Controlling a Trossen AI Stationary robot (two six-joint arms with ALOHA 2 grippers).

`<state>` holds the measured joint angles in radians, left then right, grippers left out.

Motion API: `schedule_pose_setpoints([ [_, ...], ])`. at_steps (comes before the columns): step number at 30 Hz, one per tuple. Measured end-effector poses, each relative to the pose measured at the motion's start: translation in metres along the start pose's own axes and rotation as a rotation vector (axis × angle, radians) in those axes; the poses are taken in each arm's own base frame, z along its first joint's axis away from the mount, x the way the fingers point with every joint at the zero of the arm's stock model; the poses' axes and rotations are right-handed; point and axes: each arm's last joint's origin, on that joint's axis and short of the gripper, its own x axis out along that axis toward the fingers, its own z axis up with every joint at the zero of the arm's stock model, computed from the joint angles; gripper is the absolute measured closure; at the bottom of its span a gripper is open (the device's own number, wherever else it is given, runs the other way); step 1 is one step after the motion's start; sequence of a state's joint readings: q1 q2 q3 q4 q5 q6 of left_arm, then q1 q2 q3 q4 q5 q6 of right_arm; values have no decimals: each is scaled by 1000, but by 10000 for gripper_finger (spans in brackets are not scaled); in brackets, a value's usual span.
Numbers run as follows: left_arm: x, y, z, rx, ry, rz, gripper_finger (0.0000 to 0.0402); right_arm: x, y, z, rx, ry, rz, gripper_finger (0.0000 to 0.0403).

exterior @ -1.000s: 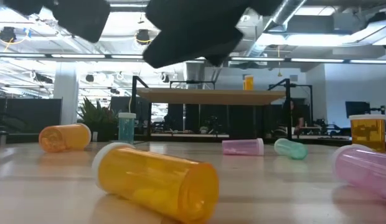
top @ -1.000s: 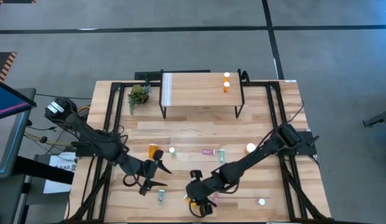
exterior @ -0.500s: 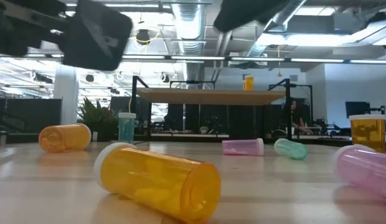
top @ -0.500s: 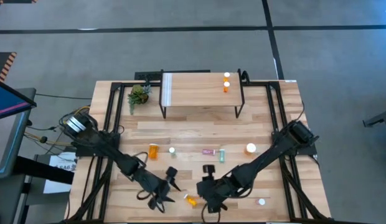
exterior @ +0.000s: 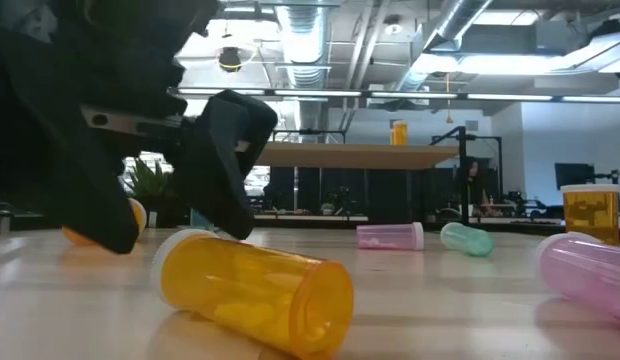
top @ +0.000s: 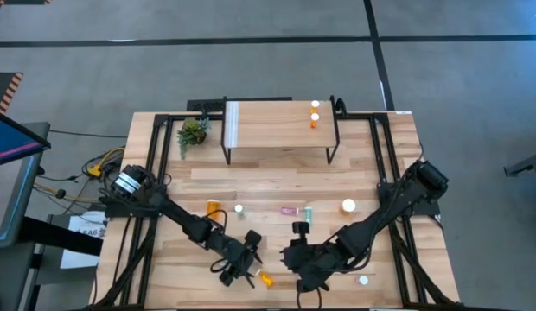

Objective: Pick and place medicine bottles onto shelf by color
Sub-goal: Put the small orange pill bottle on the shelf aligned with the other small orange pill bottles

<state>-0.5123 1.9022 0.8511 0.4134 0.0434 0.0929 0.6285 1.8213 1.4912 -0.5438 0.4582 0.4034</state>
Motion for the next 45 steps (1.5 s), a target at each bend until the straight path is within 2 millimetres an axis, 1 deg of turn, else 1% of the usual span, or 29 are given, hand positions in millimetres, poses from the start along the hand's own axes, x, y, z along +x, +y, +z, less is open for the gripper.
schedule_pose_setpoints([
  [3,0,1,1,-3,-7,-22,180,7,1,-3,-15,18,-9,288],
  [8,3,1,-2,-9,-5,-32,180,9,-2,0,0,7,-4,288],
  [12,6,1,-3,-20,-15,-29,180,9,-2,2,-14,-8,0,288],
  [24,7,1,-4,-28,-16,-18,180,9,-2,1,-15,-5,0,288],
  [31,7,1,-3,-45,-24,8,180,10,-4,3,-10,-9,-5,288],
  [45,7,-2,-3,-41,-19,4,180,12,-8,6,-6,-29,-10,288],
])
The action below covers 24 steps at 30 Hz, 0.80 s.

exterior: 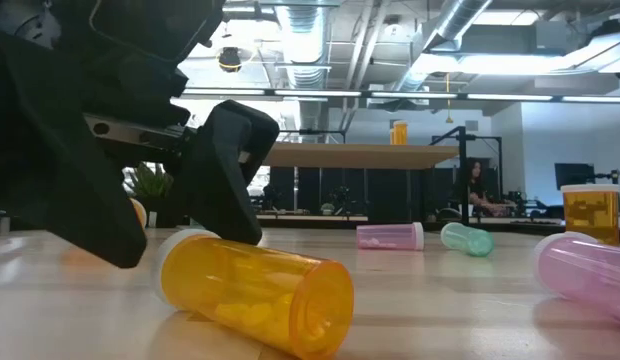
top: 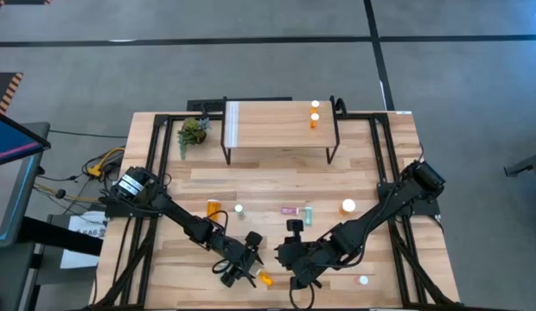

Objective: Pick and place medicine bottles onto shelf by color
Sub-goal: Put the small orange pill bottle on the shelf aligned with the other small orange pill bottles

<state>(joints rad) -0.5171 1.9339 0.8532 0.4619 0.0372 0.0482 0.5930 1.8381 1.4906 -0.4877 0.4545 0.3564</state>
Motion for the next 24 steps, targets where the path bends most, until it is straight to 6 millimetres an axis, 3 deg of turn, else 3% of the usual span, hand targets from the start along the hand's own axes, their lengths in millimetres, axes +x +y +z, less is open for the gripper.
schedule_pose_setpoints([
  [6,0,0,0,0,-1,0,184,0,0,0,-13,-2,0,288],
  [19,0,0,1,-9,-8,-10,247,0,0,0,-15,-2,0,288],
  [24,12,-1,-8,-18,-6,-51,260,0,0,0,-16,-1,0,288],
])
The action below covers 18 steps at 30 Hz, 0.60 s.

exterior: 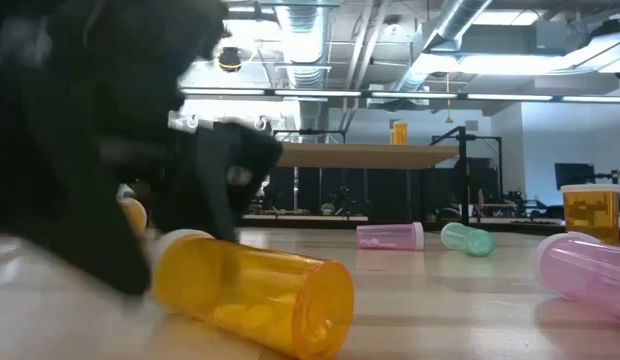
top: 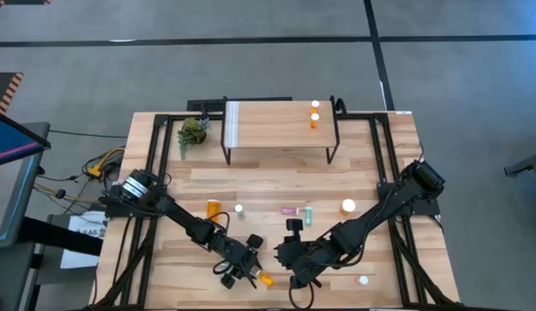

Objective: Pick and place medicine bottles onto shelf by color
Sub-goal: Put the small orange pill bottle on the shelf aligned with the other small orange pill bottles

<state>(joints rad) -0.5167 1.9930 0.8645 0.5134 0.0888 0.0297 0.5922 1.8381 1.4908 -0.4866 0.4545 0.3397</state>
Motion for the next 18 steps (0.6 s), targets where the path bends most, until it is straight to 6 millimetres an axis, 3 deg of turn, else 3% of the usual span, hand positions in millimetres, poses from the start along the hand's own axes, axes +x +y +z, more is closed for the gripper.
schedule_pose_setpoints([
  [7,28,2,0,-20,-8,-26,266,1,-2,1,3,2,-4,288],
  [18,20,6,7,0,25,-25,267,1,-2,0,3,7,-2,288],
])
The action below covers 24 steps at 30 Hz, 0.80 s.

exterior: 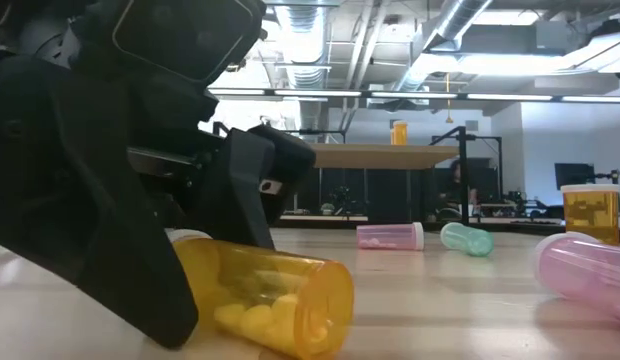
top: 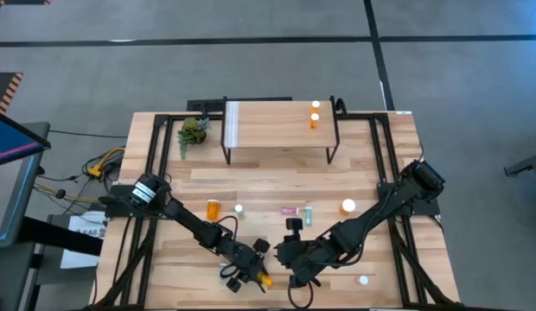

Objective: Pick and place medicine bottles onto shelf by color
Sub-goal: Put the small orange pill bottle on the shelf aligned with the other small orange pill bottles

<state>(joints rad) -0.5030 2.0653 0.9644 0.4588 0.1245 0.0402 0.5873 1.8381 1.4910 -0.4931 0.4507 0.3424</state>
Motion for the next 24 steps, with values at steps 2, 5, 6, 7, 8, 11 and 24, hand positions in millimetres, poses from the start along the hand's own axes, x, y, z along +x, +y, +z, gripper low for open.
schedule_pose_setpoints([
  [2,-1,0,0,0,4,3,267,0,0,0,0,0,0,288],
  [5,-1,0,0,0,5,4,267,0,0,0,0,0,0,288],
  [6,-1,0,0,0,5,4,267,0,0,0,-1,0,0,288],
  [7,-1,0,0,0,5,4,267,0,0,0,-1,0,0,288],
  [8,-1,0,0,0,6,5,267,0,0,0,-1,0,0,288],
  [11,-1,0,0,1,6,6,275,0,0,0,-1,0,0,288],
  [24,-7,1,2,-5,39,9,290,0,0,0,-2,0,1,288],
])
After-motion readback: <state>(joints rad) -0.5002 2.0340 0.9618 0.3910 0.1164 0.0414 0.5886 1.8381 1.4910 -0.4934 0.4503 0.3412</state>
